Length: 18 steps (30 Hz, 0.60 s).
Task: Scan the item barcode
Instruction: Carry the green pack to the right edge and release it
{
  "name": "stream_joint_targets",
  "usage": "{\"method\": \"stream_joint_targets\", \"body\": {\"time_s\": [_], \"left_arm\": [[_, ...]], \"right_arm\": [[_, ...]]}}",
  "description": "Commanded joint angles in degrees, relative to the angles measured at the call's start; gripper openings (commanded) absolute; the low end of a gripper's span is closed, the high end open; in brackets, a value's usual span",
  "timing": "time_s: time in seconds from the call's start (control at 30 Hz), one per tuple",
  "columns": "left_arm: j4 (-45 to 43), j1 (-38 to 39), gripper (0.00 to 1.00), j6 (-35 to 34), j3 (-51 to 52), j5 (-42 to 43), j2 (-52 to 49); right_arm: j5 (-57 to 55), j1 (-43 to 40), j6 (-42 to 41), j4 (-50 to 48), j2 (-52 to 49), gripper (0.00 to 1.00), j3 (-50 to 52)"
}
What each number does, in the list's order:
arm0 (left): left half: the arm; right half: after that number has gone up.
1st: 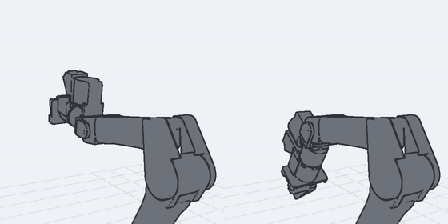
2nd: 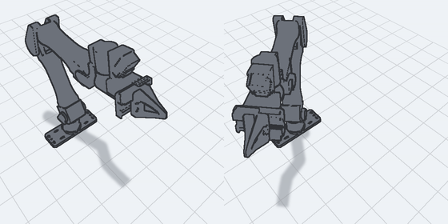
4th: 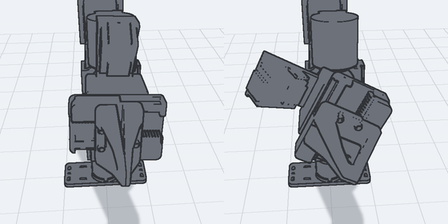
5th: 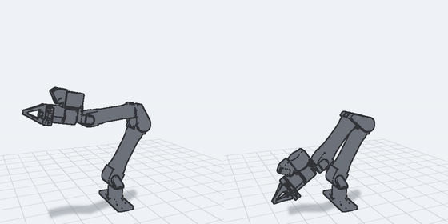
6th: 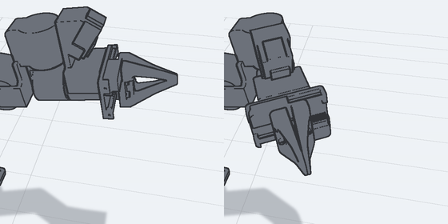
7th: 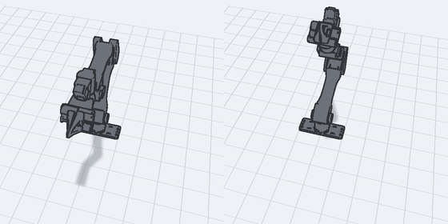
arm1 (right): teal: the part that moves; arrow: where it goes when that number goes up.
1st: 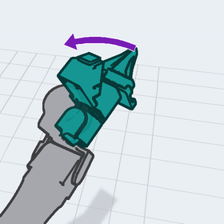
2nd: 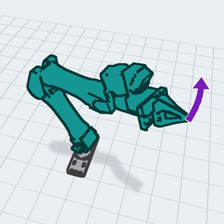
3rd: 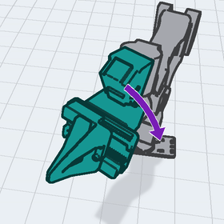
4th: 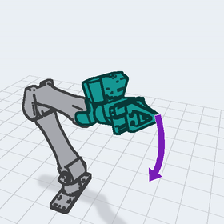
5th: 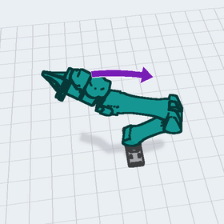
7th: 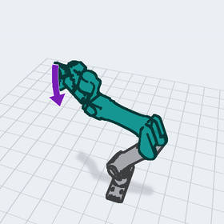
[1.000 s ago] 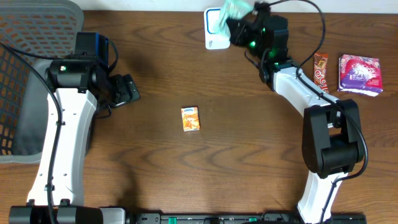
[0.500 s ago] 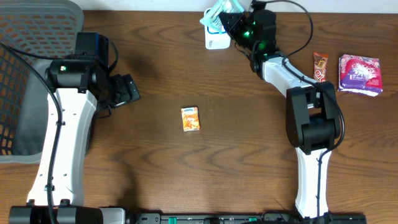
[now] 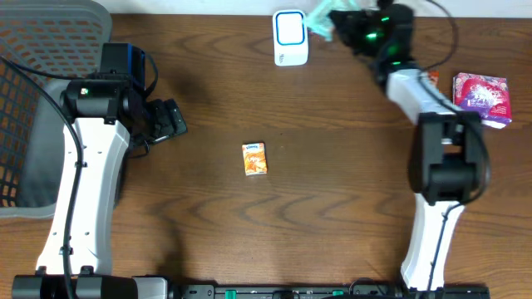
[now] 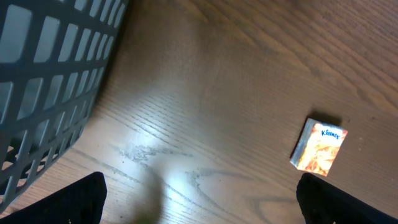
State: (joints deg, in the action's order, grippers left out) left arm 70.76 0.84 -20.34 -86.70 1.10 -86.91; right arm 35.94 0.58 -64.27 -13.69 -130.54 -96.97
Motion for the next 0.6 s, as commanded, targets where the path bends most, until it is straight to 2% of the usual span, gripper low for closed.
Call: {"method": "stream_joint_targets", "body": {"time_s": [0.0,0.17,0.3,0.4,0.47,0.57], "left_arm": [[0.35,-0.24,0.98,0.28,0.35,-0.92,-0.22],[0.35,-0.24,0.98,0.28,0.35,-0.92,-0.22],[0.35,-0.24,0.98,0.28,0.35,-0.92,-0.22],[0.35,-0.24,0.98,0.28,0.35,-0.92,-0.22],[0.35,-0.24,0.98,0.28,0.35,-0.92,-0.22],[0.35,-0.24,0.98,0.28,0.35,-0.92,-0.22]], "right_arm": [[5.05,-6.05,6.21,9.20,4.35,0.01,-1.36],[1.64,-13.60,21.14,31.47,4.46,0.01,-1.33],[-3.63,-18.93,29.53,41.07,4.46,0.02,-1.33],[-6.62,-22.01,33.11,45.53,4.46,0.10,-1.36],[-7.87,-23.96,34.32,47.69,4.46,0.22,-1.33],[-8.04,-25.97,34.80,49.33,4.55,0.27,-1.36]]}}
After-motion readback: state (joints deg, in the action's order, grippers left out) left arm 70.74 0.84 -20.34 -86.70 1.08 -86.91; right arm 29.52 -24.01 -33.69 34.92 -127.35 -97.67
